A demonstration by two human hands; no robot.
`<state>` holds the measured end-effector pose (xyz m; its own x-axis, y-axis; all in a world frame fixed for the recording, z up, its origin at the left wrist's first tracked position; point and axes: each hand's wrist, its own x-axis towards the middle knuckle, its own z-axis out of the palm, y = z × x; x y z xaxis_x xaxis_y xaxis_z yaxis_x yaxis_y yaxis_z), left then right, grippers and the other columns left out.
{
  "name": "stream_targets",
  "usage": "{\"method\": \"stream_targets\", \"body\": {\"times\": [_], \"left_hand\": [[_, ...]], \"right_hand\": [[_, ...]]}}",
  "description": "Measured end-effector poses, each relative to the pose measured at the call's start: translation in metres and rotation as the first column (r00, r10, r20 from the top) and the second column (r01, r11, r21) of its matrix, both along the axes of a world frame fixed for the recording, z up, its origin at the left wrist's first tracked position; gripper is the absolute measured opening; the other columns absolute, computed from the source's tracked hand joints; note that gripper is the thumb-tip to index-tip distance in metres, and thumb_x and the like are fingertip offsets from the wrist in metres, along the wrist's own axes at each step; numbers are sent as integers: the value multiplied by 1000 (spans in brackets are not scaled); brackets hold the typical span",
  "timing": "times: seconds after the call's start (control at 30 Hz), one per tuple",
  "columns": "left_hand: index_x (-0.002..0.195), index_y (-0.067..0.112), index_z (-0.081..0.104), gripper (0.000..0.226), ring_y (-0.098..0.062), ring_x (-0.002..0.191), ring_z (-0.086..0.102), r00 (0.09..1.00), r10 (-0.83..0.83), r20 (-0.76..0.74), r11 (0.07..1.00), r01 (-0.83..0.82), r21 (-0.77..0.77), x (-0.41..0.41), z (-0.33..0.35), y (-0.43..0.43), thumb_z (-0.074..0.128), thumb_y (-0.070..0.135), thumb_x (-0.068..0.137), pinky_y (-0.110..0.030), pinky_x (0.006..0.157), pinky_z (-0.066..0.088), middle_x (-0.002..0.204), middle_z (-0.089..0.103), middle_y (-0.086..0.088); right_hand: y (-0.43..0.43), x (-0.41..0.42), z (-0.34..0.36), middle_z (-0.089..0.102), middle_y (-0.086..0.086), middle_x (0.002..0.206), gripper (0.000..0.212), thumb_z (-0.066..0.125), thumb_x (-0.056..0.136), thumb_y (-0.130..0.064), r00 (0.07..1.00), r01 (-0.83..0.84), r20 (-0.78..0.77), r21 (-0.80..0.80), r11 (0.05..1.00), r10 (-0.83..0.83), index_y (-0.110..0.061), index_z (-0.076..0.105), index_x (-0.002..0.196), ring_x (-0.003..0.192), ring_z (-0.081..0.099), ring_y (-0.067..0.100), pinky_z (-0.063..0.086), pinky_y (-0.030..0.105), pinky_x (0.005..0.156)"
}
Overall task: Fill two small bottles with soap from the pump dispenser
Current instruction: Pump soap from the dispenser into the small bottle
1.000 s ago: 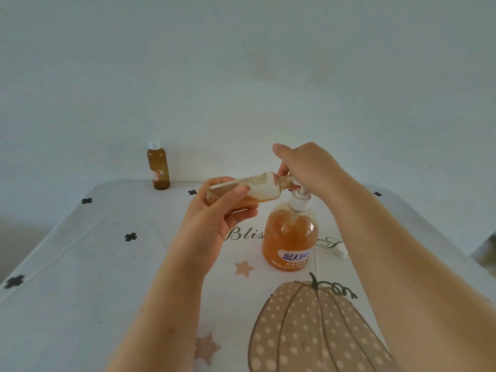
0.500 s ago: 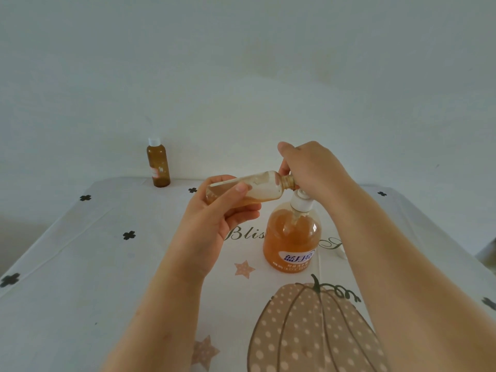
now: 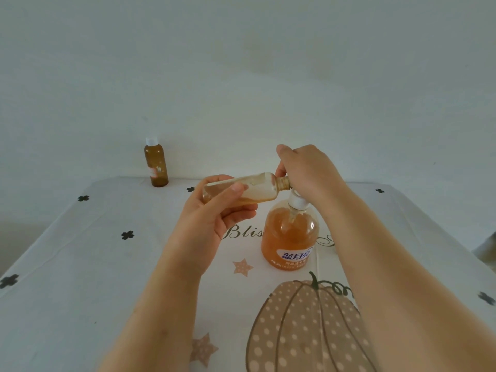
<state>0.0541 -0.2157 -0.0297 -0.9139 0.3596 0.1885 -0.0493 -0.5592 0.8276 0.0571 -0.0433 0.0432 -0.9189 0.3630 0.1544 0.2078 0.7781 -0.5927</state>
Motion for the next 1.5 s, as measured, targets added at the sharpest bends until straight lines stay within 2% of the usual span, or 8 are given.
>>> {"method": "stream_targets", "body": {"times": [0.1, 0.2, 0.33, 0.43, 0.63, 0.97, 1.2, 1.5], "left_hand": [[113, 5, 56, 38, -28, 86, 72, 1000, -4, 5, 1000, 4, 14, 1, 0, 0, 69, 20, 81, -31, 74, 58, 99, 73, -14], [114, 5, 56, 40, -29, 87, 72, 1000, -7, 4, 1000, 7, 21, 2, 1, 1, 70, 21, 81, -31, 75, 58, 100, 72, -14], [116, 4, 56, 41, -29, 88, 72, 1000, -6, -2, 1000, 6, 28, 4, 3, 2, 69, 23, 82, -31, 75, 58, 101, 72, -15], [113, 5, 58, 36, -29, 87, 72, 1000, 6, -4, 1000, -5, 28, 5, 3, 3, 67, 23, 83, -31, 75, 58, 100, 73, -15], [114, 3, 58, 37, -28, 85, 72, 1000, 19, -3, 1000, -19, 24, 4, 2, 2, 67, 24, 85, -30, 73, 58, 99, 72, -15], [109, 2, 59, 35, -26, 79, 73, 999, 47, 15, 999, -47, 1, 0, 0, 5, 71, 24, 85, -30, 69, 58, 92, 74, -13], [118, -4, 58, 45, -27, 80, 72, 999, 39, 25, 999, -39, -3, -1, -1, 3, 71, 25, 86, -30, 70, 58, 93, 73, -16], [109, 1, 60, 41, -27, 79, 73, 999, 39, 39, 999, -40, 22, 0, -1, 4, 72, 27, 79, -31, 70, 59, 96, 73, -14]], "right_hand": [[0, -2, -2, 71, 9, 91, 45, 35, 105, -32, 999, 43, -14, -59, 997, -44, -6, 72, 99, 76, 62, 22, 48, 33, 70], [-1, -3, 3, 69, 6, 79, 51, 37, 102, -40, 998, 68, -12, -97, 993, -69, -6, 74, 96, 66, 58, 20, 45, 31, 64], [-2, 2, 13, 65, -3, 66, 51, 37, 102, -42, 999, 42, -24, -65, 997, -44, -10, 74, 85, 65, 63, 21, 48, 33, 69], [-3, 2, 12, 70, 3, 75, 54, 35, 102, -44, 999, 35, -25, -28, 999, -35, -8, 74, 91, 69, 62, 22, 49, 34, 70], [-4, 1, 10, 75, 13, 85, 57, 32, 104, -45, 1000, 20, -25, 27, 999, -20, -7, 73, 93, 79, 69, 27, 52, 36, 74], [1, 0, 0, 59, -4, 65, 53, 34, 106, -37, 999, -34, -42, -29, 999, 32, -8, 73, 86, 61, 54, 14, 37, 29, 56], [1, 0, -1, 57, -2, 62, 53, 35, 106, -39, 999, -14, -41, -98, 995, 10, -10, 74, 83, 59, 53, 15, 35, 30, 56], [-3, 1, 4, 63, 0, 70, 50, 36, 105, -37, 1000, 19, 4, -87, 996, -19, -8, 74, 92, 63, 55, 17, 39, 30, 58]]}}
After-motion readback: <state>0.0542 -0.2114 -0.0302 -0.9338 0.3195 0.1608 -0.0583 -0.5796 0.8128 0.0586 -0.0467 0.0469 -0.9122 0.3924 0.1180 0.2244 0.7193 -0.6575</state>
